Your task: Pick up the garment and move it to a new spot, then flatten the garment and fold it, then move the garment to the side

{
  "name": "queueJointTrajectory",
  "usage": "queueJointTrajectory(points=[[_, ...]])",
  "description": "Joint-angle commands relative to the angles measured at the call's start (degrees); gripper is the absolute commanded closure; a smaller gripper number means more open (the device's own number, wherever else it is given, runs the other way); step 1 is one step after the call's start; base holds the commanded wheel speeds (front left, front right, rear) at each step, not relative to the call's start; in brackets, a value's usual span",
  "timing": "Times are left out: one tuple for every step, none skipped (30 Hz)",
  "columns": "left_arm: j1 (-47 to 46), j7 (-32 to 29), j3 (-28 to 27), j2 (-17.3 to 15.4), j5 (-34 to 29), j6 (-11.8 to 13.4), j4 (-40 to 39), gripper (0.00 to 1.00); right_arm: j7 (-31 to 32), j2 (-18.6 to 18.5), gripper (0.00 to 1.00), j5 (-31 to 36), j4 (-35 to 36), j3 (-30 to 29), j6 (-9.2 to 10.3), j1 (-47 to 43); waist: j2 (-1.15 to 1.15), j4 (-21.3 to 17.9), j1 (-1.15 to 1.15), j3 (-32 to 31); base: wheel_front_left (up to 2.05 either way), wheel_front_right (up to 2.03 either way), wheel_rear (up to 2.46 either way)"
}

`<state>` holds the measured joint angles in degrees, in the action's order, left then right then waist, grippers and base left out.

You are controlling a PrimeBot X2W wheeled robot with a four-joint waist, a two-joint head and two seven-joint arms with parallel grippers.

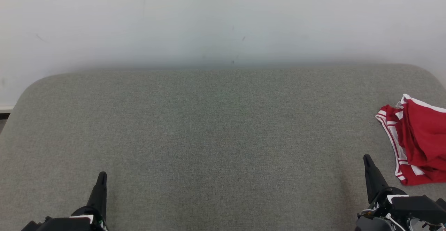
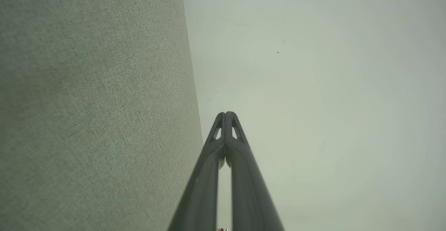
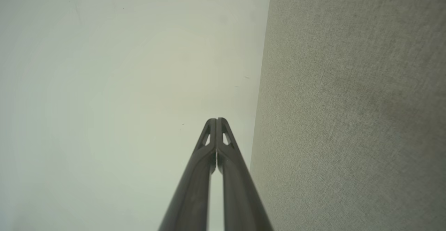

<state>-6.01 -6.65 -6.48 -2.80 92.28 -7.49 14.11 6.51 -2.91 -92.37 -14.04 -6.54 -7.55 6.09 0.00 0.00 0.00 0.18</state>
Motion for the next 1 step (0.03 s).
queueJointTrajectory(points=[[-0.51,0.01,-0.15,-0.15,0.25,-0.06,-0.19,1.00,0.08,0.10,1.00,-0.09,-0.04,-0.08,0.12,0.35,0.00,0.00,0.00,0.00,0.00,0.00,0.00]])
